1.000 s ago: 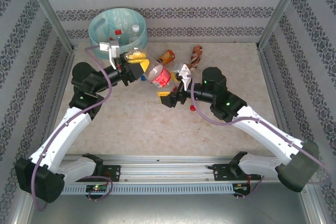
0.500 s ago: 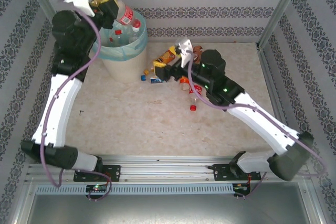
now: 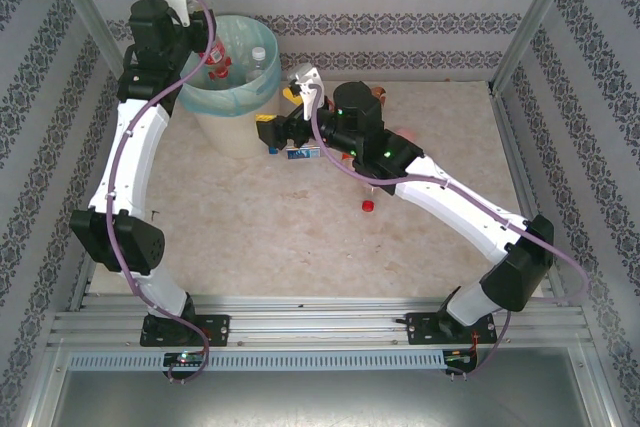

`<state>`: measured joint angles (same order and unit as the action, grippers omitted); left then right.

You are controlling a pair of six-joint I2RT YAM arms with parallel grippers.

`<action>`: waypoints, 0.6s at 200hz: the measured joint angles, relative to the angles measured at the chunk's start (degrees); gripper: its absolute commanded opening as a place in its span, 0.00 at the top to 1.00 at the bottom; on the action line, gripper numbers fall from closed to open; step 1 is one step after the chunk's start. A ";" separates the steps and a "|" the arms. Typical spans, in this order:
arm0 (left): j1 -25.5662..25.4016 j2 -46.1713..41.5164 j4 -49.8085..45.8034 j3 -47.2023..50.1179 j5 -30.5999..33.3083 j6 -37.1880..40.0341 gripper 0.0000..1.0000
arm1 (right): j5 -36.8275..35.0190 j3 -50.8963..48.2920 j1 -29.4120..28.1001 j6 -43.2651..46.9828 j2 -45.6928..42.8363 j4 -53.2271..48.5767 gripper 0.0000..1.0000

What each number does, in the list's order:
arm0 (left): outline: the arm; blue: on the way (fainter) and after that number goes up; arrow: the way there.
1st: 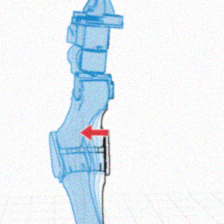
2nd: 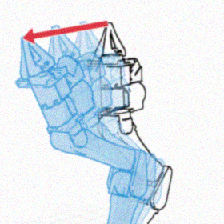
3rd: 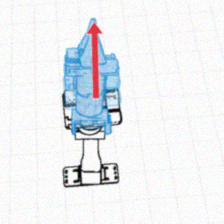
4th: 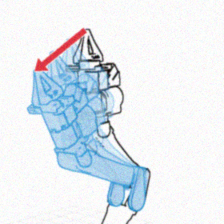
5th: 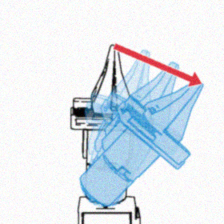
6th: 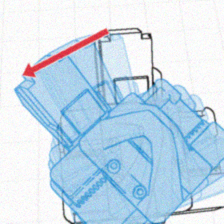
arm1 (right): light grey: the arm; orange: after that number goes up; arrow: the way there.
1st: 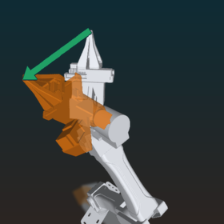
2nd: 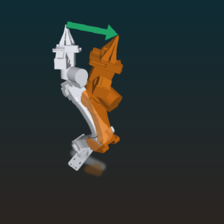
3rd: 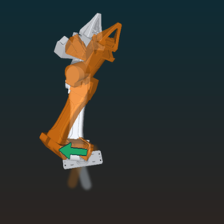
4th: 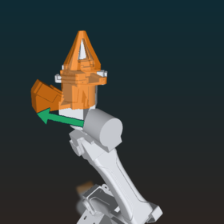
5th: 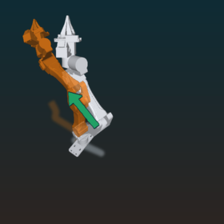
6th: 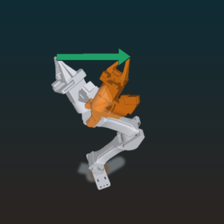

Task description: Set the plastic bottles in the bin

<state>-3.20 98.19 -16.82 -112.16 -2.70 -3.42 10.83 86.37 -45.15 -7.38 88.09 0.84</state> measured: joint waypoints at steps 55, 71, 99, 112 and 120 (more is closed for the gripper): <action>0.00 0.63 -1.31 3.37 -0.09 1.79 0.76 | -1.31 -0.90 0.00 -0.24 -0.02 -0.33 0.11; 0.00 1.14 -1.14 6.58 -0.28 1.77 0.76 | -1.64 -1.53 0.00 -0.24 -0.02 -0.46 0.11; 0.00 2.27 0.15 12.04 -0.44 1.77 0.76 | -2.16 -2.36 0.00 -0.24 -0.04 -0.72 0.11; 0.00 2.60 0.48 14.47 -0.22 1.97 0.76 | -2.47 -2.56 0.00 -0.26 -0.04 -1.05 0.11; 0.00 2.69 1.66 15.21 0.07 2.40 0.76 | -2.47 -2.62 0.00 -0.24 -0.04 -1.14 0.12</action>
<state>-3.20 100.88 -15.16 -96.95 -2.63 -1.02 8.36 83.74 -45.15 -7.62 88.05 -0.30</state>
